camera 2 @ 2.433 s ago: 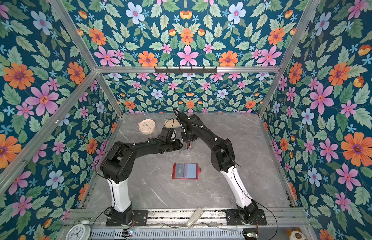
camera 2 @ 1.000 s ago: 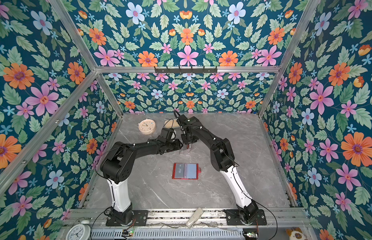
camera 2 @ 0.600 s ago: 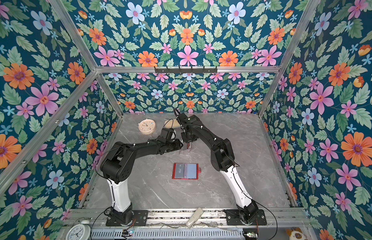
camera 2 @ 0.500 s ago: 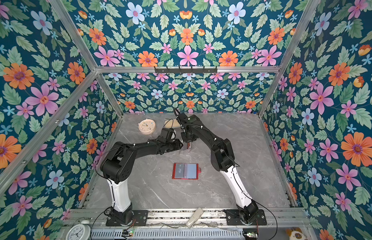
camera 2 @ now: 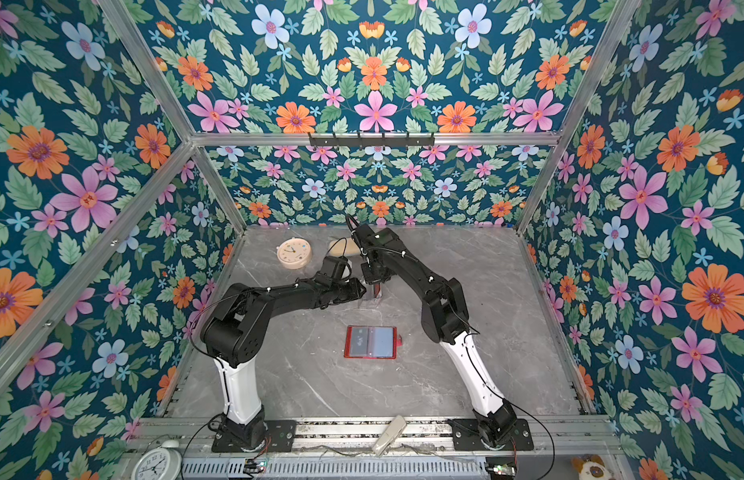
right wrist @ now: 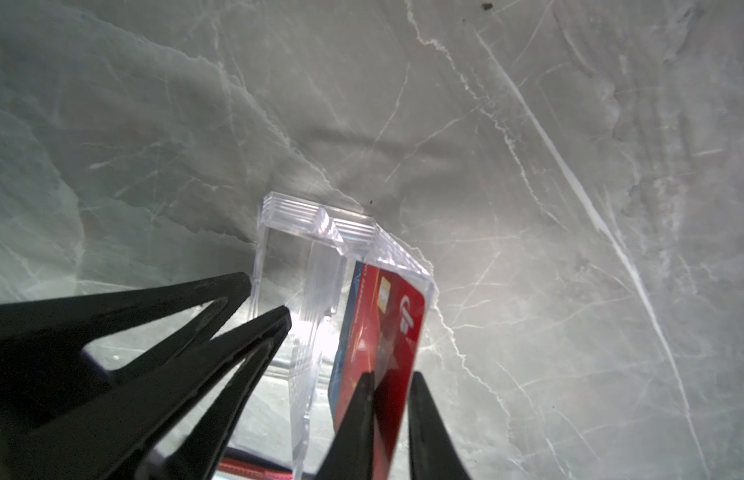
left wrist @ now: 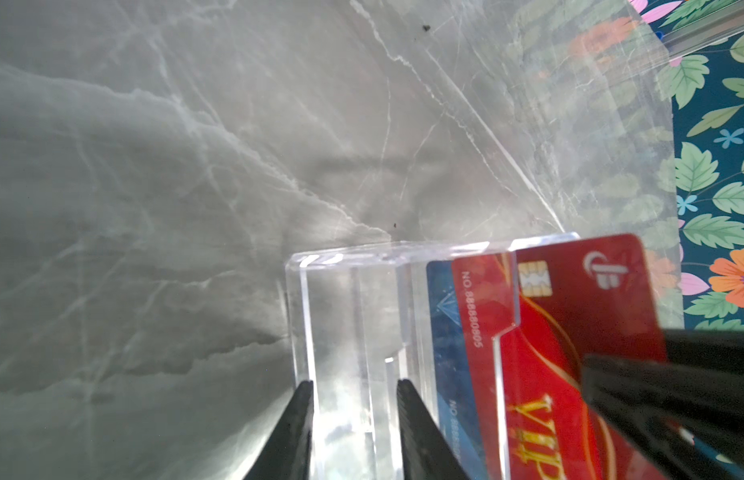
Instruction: Put the credit cards into the card holder
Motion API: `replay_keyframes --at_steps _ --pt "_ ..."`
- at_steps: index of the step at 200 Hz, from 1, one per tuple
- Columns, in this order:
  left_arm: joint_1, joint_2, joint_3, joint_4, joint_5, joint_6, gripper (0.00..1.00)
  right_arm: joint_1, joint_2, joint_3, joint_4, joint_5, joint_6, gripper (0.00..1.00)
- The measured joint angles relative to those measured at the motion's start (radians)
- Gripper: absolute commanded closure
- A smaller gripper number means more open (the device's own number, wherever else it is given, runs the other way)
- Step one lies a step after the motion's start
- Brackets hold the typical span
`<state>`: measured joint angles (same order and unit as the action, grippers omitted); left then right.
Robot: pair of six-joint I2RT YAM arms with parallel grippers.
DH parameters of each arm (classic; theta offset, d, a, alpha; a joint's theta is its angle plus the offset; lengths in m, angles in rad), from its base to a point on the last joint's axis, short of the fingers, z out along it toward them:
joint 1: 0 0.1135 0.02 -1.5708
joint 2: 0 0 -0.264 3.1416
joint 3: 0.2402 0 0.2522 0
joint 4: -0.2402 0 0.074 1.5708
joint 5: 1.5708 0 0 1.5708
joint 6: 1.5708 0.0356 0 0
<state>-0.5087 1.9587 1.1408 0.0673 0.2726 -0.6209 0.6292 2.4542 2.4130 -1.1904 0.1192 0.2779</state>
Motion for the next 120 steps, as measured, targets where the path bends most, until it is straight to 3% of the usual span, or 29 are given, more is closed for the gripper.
replay_keyframes --at_steps 58,120 --pt "0.000 0.000 0.000 0.000 0.000 0.000 0.66 0.006 0.000 0.016 -0.017 0.021 -0.005 0.85" --pt "0.000 0.000 -0.006 0.010 0.004 -0.008 0.66 0.012 0.000 0.034 -0.018 0.018 -0.011 0.96"
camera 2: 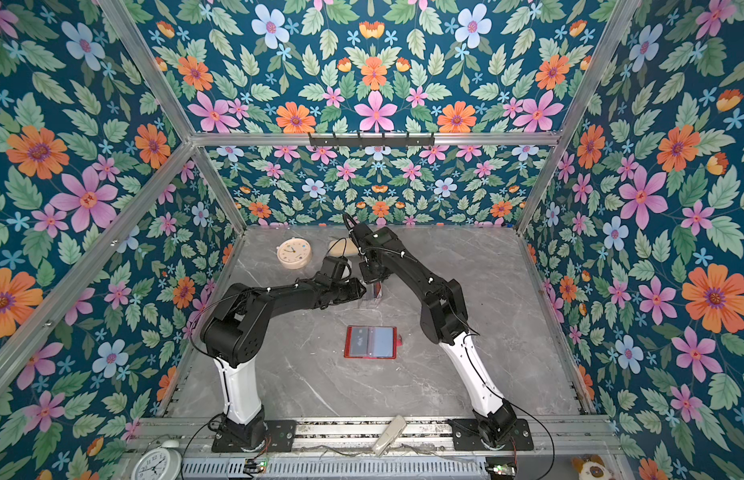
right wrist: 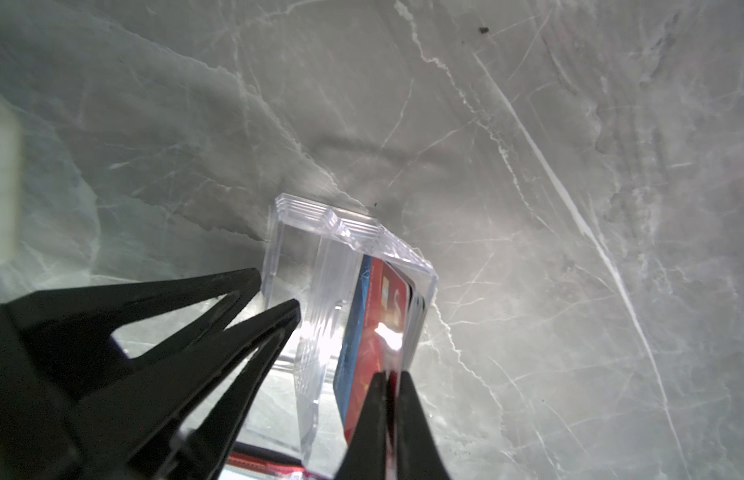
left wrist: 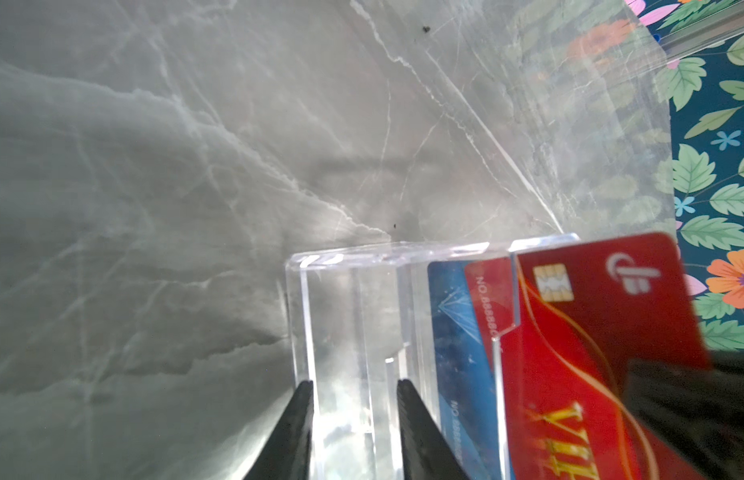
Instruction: Put the credit cards into the card holder
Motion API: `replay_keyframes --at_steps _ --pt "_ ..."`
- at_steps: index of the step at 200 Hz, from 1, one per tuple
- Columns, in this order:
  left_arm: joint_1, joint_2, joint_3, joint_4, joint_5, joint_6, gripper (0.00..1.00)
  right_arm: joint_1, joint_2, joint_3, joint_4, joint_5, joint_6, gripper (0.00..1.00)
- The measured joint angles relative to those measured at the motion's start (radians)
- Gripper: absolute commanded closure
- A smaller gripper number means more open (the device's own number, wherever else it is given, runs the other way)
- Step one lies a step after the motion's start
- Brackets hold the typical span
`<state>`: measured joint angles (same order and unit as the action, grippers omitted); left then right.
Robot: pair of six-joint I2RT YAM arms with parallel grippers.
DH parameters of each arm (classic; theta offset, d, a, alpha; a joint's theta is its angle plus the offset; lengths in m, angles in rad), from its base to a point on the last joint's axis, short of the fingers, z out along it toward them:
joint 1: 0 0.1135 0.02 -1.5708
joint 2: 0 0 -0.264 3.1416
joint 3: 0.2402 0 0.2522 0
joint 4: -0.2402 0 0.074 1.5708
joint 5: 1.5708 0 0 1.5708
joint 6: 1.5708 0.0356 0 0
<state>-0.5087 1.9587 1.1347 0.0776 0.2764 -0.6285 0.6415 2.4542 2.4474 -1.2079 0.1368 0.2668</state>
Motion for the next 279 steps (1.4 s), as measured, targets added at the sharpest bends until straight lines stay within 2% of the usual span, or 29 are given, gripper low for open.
replay_keyframes --at_steps 22,63,95,112,128,158,175,221,279 --pt "0.000 0.000 -0.005 0.011 0.004 -0.001 0.65 0.002 0.000 0.004 0.000 -0.005 0.000 1.00" --pt "0.000 0.003 -0.009 0.022 0.013 -0.019 0.62 0.003 -0.011 -0.010 0.008 -0.015 0.000 1.00" --pt "0.002 0.003 -0.015 0.031 0.024 -0.026 0.58 0.002 -0.079 -0.080 0.031 -0.040 0.004 1.00" --pt "0.002 0.003 -0.016 0.032 0.030 -0.026 0.56 0.001 -0.128 -0.127 0.052 -0.056 0.004 1.00" --pt "0.001 -0.001 -0.018 0.024 0.040 -0.025 0.48 -0.003 -0.183 -0.184 0.079 -0.058 0.015 1.00" --pt "0.000 -0.053 -0.031 -0.004 0.054 0.000 0.36 -0.016 -0.324 -0.369 0.177 -0.101 0.031 1.00" --pt "0.000 -0.104 -0.043 -0.010 0.060 0.030 0.34 -0.028 -0.423 -0.511 0.253 -0.136 0.047 1.00" --pt "0.000 -0.265 -0.115 -0.052 0.019 0.112 0.35 -0.054 -0.694 -0.917 0.489 -0.232 0.100 1.00" --pt "-0.003 -0.492 -0.317 -0.106 -0.055 0.149 0.37 -0.056 -0.942 -1.333 0.763 -0.376 0.188 1.00"
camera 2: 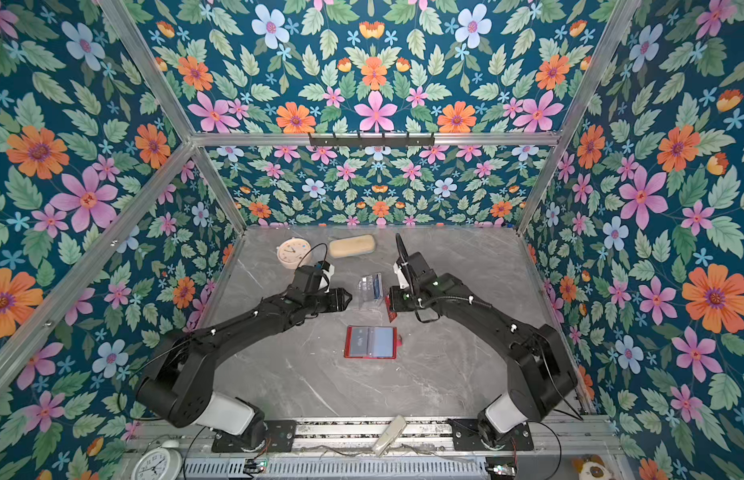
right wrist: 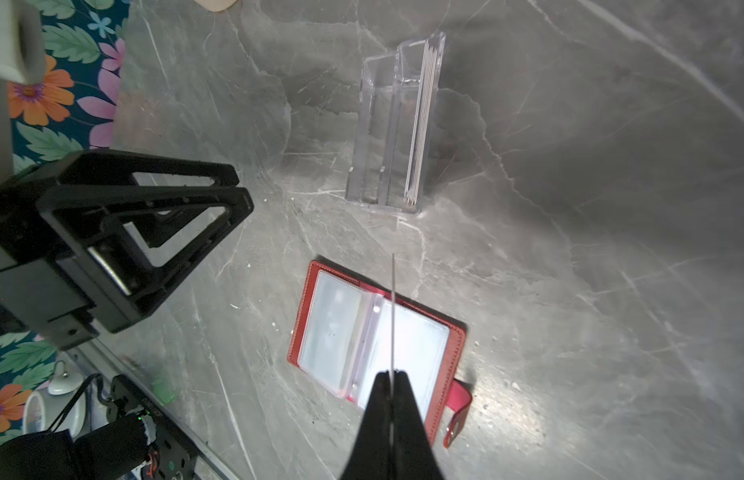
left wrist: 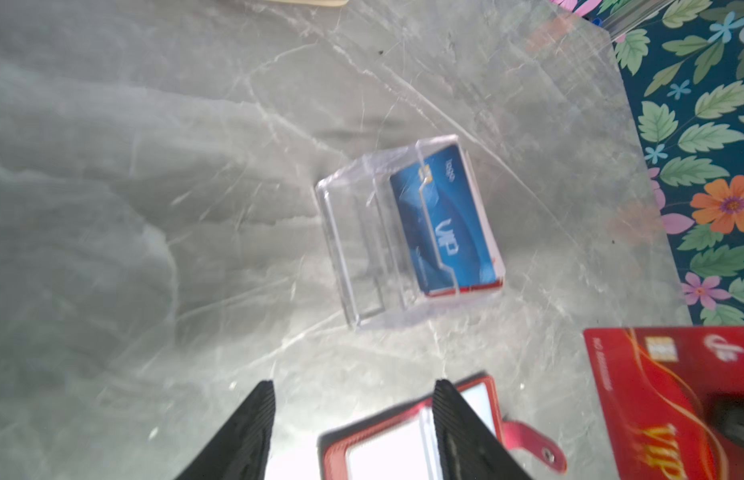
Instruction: Put the credit cards into the card holder
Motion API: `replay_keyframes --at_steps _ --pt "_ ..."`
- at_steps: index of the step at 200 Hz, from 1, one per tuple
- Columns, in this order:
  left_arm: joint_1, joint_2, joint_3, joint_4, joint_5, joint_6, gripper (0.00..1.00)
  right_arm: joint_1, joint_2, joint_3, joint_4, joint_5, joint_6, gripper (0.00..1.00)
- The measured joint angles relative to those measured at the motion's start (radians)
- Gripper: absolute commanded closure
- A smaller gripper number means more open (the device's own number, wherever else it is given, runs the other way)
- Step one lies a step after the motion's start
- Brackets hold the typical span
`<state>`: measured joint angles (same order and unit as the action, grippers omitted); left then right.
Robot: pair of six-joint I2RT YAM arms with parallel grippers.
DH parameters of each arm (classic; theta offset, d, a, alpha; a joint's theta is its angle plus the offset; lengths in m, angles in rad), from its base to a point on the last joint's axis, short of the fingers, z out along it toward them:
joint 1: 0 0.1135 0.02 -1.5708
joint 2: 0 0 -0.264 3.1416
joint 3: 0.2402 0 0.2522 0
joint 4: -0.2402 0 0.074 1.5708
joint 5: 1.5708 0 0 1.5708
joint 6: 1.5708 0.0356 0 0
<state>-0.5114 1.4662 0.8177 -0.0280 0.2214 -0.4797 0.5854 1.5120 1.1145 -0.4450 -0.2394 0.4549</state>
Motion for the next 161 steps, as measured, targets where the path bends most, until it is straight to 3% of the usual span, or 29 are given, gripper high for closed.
replay_keyframes --at_steps 69,161 --pt "-0.028 -0.177 -0.284 0.035 0.042 -0.045 0.40 0.011 -0.095 -0.317 0.253 -0.129 0.103 1.00" --pt "-0.088 -0.122 -0.403 0.210 0.120 -0.145 0.55 0.064 -0.005 -0.359 0.420 -0.174 0.181 1.00"
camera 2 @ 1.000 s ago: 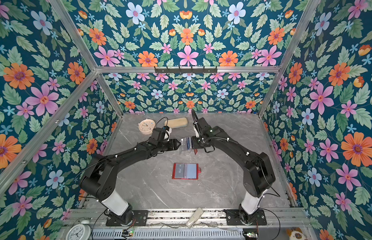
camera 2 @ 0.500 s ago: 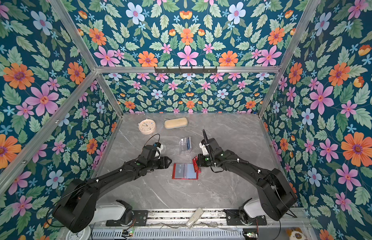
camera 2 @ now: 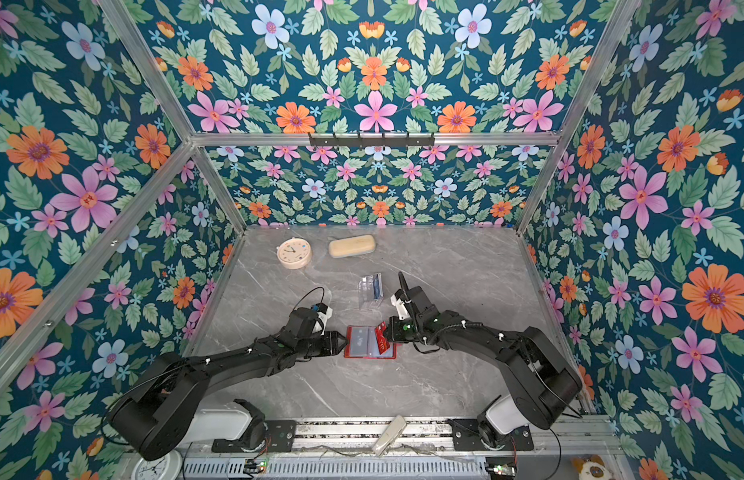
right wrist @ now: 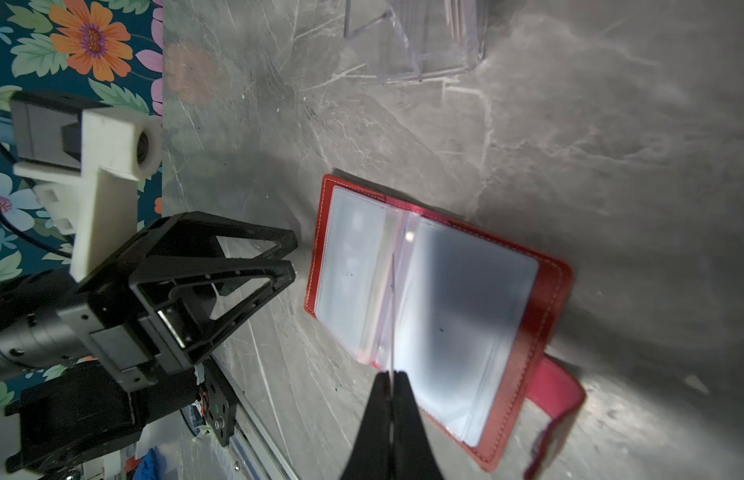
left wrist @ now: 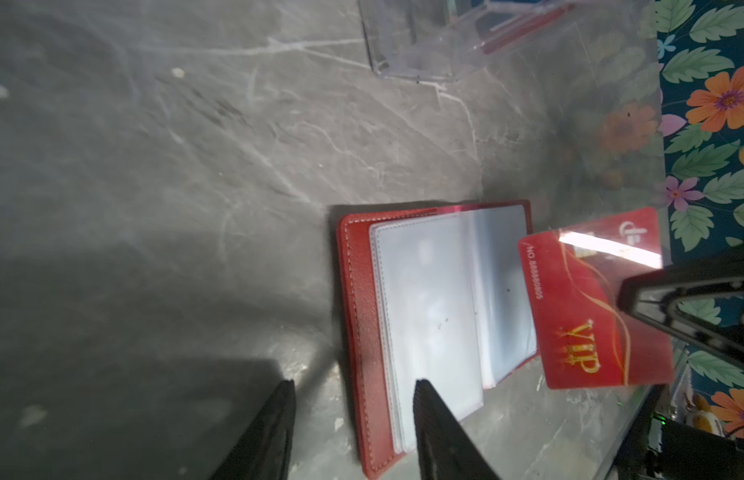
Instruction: Put the credit cards into the card holder
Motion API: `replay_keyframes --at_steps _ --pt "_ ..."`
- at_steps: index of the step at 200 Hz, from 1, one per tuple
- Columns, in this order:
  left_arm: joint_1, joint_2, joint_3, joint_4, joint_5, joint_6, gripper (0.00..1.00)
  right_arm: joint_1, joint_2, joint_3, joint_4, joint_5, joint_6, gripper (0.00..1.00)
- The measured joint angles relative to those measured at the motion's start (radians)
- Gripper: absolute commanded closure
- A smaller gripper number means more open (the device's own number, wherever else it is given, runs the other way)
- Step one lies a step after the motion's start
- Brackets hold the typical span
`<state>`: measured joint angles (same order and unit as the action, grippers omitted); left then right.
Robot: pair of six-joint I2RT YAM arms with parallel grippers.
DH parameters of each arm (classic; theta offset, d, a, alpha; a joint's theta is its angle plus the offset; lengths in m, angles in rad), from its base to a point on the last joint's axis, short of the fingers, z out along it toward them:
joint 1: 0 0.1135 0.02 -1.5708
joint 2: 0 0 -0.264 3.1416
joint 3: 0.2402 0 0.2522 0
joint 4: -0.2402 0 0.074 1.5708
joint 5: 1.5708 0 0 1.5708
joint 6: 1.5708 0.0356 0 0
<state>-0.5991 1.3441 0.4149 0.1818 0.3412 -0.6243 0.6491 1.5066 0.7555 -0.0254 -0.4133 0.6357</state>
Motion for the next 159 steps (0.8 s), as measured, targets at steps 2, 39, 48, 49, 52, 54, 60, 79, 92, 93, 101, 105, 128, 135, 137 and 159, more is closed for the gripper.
replay_keyframes --at_steps 2,39,48,49,52,54,60,79,92,93,101,105,128,135,137,159 --pt "-0.002 0.002 0.000 0.003 0.000 0.000 0.56 0.000 0.002 0.001 0.001 -0.001 0.000 1.00" --pt "-0.017 0.033 0.001 0.037 0.005 -0.011 0.61 0.000 0.044 0.016 0.011 -0.027 0.008 1.00" --pt "-0.021 0.038 0.002 0.043 0.004 -0.023 0.62 0.002 0.055 0.020 0.013 -0.031 0.010 1.00" --pt "-0.022 0.039 0.002 0.044 0.004 -0.023 0.62 0.002 0.055 0.021 0.013 -0.032 0.010 1.00" --pt "-0.023 0.040 0.002 0.046 0.004 -0.023 0.64 0.002 0.058 0.022 0.013 -0.033 0.011 1.00" --pt "-0.024 0.041 0.002 0.047 0.004 -0.023 0.64 0.003 0.060 0.023 0.014 -0.034 0.011 1.00" --pt "-0.026 0.044 0.003 0.049 0.005 -0.023 0.66 0.004 0.065 0.025 0.014 -0.037 0.011 1.00" --pt "-0.032 0.049 0.002 0.051 0.005 -0.027 0.69 0.006 0.082 0.030 0.018 -0.044 0.011 1.00" --pt "-0.034 0.053 0.002 0.056 0.005 -0.027 0.71 0.007 0.090 0.031 0.021 -0.050 0.011 1.00" --pt "-0.034 0.053 0.002 0.056 0.005 -0.027 0.71 0.007 0.091 0.031 0.021 -0.050 0.011 1.00" --pt "-0.036 0.056 0.002 0.057 0.006 -0.028 0.72 0.007 0.095 0.032 0.022 -0.051 0.011 1.00" --pt "-0.036 0.058 0.002 0.059 0.007 -0.029 0.73 0.007 0.097 0.032 0.023 -0.053 0.011 1.00" --pt "-0.039 0.065 0.002 0.068 0.006 -0.031 0.74 0.007 0.109 0.032 0.036 -0.059 0.014 1.00" --pt "-0.041 0.066 0.002 0.071 0.006 -0.031 0.76 0.007 0.113 0.032 0.043 -0.064 0.015 1.00" --pt "-0.042 0.066 0.002 0.071 0.006 -0.032 0.76 0.007 0.114 0.032 0.045 -0.066 0.015 1.00" --pt "-0.045 0.069 0.001 0.072 0.006 -0.035 0.80 0.007 0.125 0.032 0.059 -0.077 0.018 1.00"
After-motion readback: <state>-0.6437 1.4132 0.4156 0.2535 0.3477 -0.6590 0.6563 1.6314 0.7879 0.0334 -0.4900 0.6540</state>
